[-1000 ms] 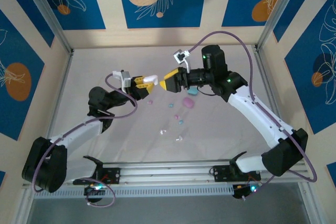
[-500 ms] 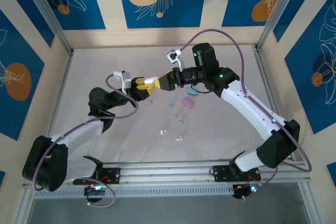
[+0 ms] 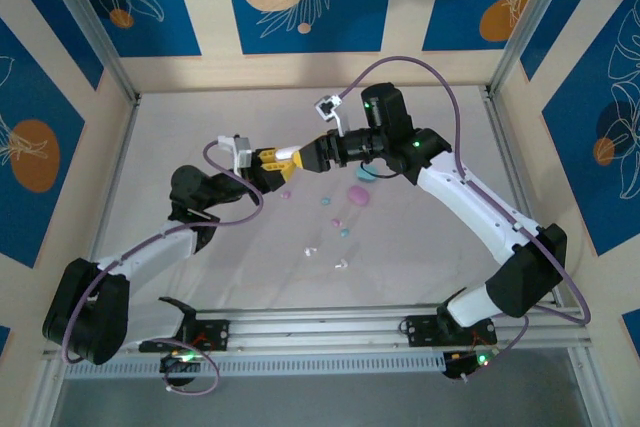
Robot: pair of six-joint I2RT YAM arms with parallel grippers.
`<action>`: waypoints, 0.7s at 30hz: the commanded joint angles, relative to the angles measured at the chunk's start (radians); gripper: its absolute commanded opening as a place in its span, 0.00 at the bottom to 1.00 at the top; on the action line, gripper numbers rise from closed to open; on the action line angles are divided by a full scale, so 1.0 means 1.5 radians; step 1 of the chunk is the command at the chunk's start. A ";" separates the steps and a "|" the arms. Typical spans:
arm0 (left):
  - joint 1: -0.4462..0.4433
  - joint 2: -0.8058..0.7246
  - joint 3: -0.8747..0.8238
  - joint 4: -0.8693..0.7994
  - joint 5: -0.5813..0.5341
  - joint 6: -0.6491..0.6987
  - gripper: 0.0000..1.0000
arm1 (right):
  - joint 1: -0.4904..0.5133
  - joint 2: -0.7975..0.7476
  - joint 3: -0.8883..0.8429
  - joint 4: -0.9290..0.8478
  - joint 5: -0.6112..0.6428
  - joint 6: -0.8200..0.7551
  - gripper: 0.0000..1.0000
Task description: Insert the wireless bluetooth earbuds into the charging case
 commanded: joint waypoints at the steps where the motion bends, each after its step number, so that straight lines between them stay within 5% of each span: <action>1: -0.012 -0.020 0.017 0.033 0.053 0.000 0.03 | -0.016 0.011 0.025 0.014 0.062 0.030 0.64; 14: -0.012 -0.050 0.000 -0.062 -0.010 0.069 0.07 | -0.021 -0.032 0.014 0.051 0.021 0.061 0.69; 21: -0.012 -0.121 -0.018 -0.198 -0.085 0.172 0.08 | -0.076 -0.143 -0.061 0.019 0.139 0.120 0.70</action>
